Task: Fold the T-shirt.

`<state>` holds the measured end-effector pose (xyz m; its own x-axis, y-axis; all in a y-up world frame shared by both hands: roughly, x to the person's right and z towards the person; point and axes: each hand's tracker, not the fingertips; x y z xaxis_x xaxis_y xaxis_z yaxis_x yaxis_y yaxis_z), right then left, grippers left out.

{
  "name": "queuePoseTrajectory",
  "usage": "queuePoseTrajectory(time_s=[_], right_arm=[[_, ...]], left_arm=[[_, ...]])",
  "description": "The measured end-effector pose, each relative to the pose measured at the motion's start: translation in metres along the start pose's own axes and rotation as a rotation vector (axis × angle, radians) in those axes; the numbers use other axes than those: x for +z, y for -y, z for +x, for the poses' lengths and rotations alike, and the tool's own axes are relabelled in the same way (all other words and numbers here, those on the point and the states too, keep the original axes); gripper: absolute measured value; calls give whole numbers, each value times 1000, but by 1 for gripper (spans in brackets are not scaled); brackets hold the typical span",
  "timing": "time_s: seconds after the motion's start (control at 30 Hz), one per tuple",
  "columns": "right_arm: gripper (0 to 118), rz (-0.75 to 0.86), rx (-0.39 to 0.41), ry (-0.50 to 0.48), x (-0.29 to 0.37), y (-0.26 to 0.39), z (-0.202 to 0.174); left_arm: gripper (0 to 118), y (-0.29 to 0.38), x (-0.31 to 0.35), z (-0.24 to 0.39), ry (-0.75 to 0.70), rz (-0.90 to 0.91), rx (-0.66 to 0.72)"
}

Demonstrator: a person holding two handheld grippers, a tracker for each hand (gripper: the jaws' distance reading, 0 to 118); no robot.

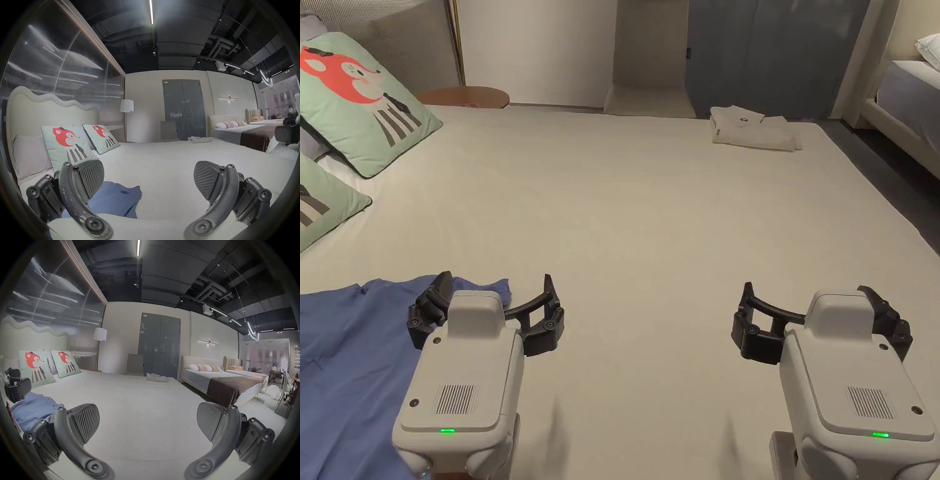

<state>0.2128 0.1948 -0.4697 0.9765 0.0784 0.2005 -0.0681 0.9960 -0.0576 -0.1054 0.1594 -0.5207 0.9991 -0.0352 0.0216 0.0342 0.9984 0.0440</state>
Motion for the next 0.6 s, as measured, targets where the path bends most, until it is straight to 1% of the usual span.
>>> queuePoseTrajectory(time_s=[0.6], right_arm=[[118, 16, 4, -11, 1, -3, -2]], left_arm=[[110, -3, 1, 0, -4, 10, 0]])
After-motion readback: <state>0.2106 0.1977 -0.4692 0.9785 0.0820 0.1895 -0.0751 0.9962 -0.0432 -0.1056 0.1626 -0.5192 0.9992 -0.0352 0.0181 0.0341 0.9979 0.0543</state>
